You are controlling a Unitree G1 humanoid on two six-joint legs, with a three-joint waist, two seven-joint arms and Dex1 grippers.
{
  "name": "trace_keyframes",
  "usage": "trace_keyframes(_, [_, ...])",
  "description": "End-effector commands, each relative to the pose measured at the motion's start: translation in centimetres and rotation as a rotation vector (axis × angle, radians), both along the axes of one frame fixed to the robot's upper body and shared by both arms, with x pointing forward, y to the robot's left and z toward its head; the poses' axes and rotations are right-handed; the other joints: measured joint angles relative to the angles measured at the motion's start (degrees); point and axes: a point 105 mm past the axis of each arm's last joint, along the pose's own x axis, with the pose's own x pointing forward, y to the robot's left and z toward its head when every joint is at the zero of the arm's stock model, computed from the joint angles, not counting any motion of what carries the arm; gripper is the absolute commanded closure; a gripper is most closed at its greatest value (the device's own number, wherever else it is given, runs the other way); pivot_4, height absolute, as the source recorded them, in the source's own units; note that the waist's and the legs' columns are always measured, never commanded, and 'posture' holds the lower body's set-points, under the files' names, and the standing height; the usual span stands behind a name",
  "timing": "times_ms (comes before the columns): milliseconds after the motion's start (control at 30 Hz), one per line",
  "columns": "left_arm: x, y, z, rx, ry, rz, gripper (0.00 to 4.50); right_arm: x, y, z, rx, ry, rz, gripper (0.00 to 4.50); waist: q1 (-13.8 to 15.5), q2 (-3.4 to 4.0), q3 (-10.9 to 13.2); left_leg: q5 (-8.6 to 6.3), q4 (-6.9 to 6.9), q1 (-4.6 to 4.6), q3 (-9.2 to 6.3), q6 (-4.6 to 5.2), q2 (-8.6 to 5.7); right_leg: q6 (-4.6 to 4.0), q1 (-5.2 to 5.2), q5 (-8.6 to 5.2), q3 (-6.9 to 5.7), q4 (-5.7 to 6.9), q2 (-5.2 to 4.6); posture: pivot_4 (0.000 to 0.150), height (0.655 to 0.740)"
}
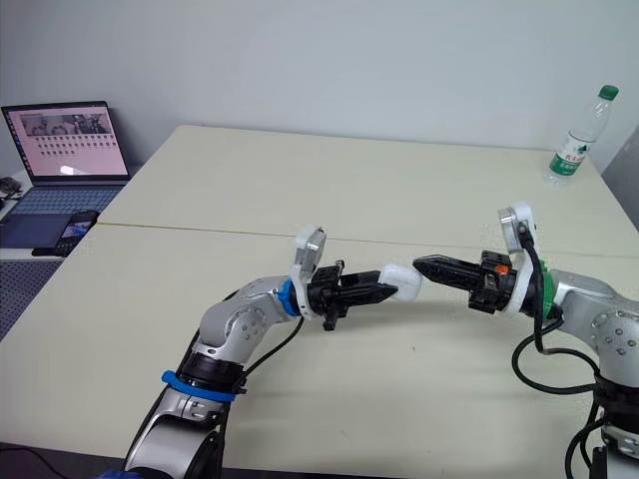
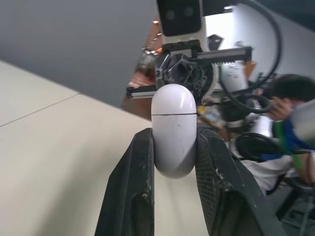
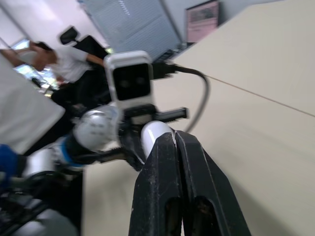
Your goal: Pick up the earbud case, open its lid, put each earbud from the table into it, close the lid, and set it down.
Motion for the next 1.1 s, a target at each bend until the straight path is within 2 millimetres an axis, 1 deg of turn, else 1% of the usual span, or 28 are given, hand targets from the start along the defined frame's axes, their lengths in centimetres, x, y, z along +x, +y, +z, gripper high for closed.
trace_keyframes(33, [1.6, -0.7, -0.6, 0.103, -0.028, 0.145, 3.74, 1.2, -1.9, -0.6, -0.132, -0.140, -0.126, 4.44, 0.01, 0.00, 0.00, 0.00, 0.00, 0.00, -0.01, 0.00, 0.00, 0.01, 0.01, 0.00, 0.00, 0.00, 0.00, 0.150, 0.7362])
trace_keyframes(133, [2.2, -1.0, -1.5, 0.196, -0.021, 0.224, 3.74, 1.5, -3.1, -1.8, -0.217, -0.198, -0.186, 4.44, 0.02, -0.01, 0.01, 0.00, 0.00, -0.01, 0.01, 0.00, -0.01, 0.01, -0.02, -0.01, 0.01, -0.01, 0.00, 0.150, 0.7362])
trace_keyframes(233, [2.3, -1.1, -2.3, 0.270, 0.013, 0.253, 3.74, 1.6, -4.3, -2.8, -0.273, -0.219, -0.237, 4.44, 0.01, -0.01, 0.01, 0.00, -0.01, -0.02, 0.03, 0.00, 0.00, 0.01, -0.06, -0.01, 0.02, -0.01, 0.00, 0.150, 0.7362])
trace_keyframes(367, [1.9, -1.3, -3.7, 0.403, 0.075, 0.254, 3.74, 0.7, -5.5, -4.5, -0.358, -0.219, -0.253, 4.44, 0.01, -0.01, 0.01, 0.00, -0.02, -0.02, 0.04, -0.01, 0.01, 0.01, -0.08, 0.00, 0.03, 0.03, 0.00, 0.150, 0.7362])
trace_keyframes(500, [1.9, -1.2, -4.8, 0.478, 0.178, 0.268, 3.74, 0.0, -6.0, -5.5, -0.378, -0.209, -0.269, 4.44, -0.02, -0.01, 0.01, 0.01, -0.01, 0.00, 0.05, -0.02, 0.00, 0.01, -0.08, 0.00, 0.03, 0.07, 0.00, 0.150, 0.7362])
trace_keyframes(600, [2.0, -1.1, -5.9, 0.521, 0.272, 0.292, 3.74, -0.5, -6.1, -6.1, -0.385, -0.203, -0.272, 4.44, -0.01, -0.01, 0.00, 0.01, 0.00, 0.03, 0.07, -0.02, 0.00, 0.03, -0.07, -0.01, 0.01, 0.08, 0.00, 0.150, 0.7362])
trace_keyframes(667, [1.9, -1.2, -6.3, 0.542, 0.303, 0.301, 3.74, -1.1, -5.9, -6.4, -0.386, -0.197, -0.250, 4.44, 0.01, 0.00, 0.00, 0.01, 0.01, 0.03, 0.01, -0.02, 0.00, 0.03, -0.02, -0.01, 0.01, 0.07, 0.00, 0.150, 0.7362])
trace_keyframes(700, [1.9, -1.2, -6.5, 0.551, 0.313, 0.304, 3.74, -1.4, -5.7, -6.4, -0.383, -0.199, -0.231, 4.44, 0.03, 0.01, -0.01, 0.01, 0.01, 0.04, 0.02, -0.02, -0.01, 0.03, -0.02, -0.01, 0.01, 0.07, 0.00, 0.150, 0.7362])
trace_keyframes(800, [1.9, -0.9, -7.3, 0.580, 0.354, 0.325, 3.74, -2.5, -4.3, -5.7, -0.326, -0.246, -0.186, 4.44, 0.04, 0.01, -0.01, 0.01, 0.01, 0.07, -0.02, -0.02, -0.02, 0.04, 0.05, -0.02, 0.00, 0.06, -0.01, 0.150, 0.7362])
trace_keyframes(900, [1.8, -0.6, -7.8, 0.597, 0.361, 0.330, 3.74, -3.6, -3.6, -6.4, -0.370, -0.261, -0.117, 4.44, 0.03, 0.01, -0.01, 0.01, 0.02, 0.16, -0.05, -0.02, -0.02, 0.15, 0.17, -0.08, -0.03, 0.05, -0.02, 0.150, 0.7362])
trace_keyframes(967, [1.9, -0.4, -7.7, 0.601, 0.327, 0.341, 3.01, -3.8, -3.6, -6.9, -0.410, -0.271, -0.106, 4.50, 0.03, 0.01, -0.01, 0.01, 0.03, 0.26, -0.09, -0.03, -0.02, 0.25, 0.31, -0.14, -0.07, 0.02, -0.02, 0.150, 0.7362])
trace_keyframes(1000, [1.9, -0.3, -7.6, 0.597, 0.309, 0.343, 2.78, -3.8, -3.7, -7.1, -0.422, -0.276, -0.112, 4.50, 0.01, 0.01, -0.01, 0.01, 0.03, 0.33, -0.06, -0.03, -0.03, 0.26, 0.36, -0.15, -0.04, 0.02, -0.03, 0.150, 0.7362])
trace_keyframes(1100, [1.8, -0.3, -6.5, 0.532, 0.219, 0.322, 1.84, -3.7, -4.1, -7.4, -0.441, -0.280, -0.126, 4.50, -0.06, 0.01, -0.01, 0.01, 0.02, 0.38, -0.04, -0.03, 0.00, 0.25, 0.38, -0.14, -0.03, 0.03, -0.04, 0.150, 0.7362])
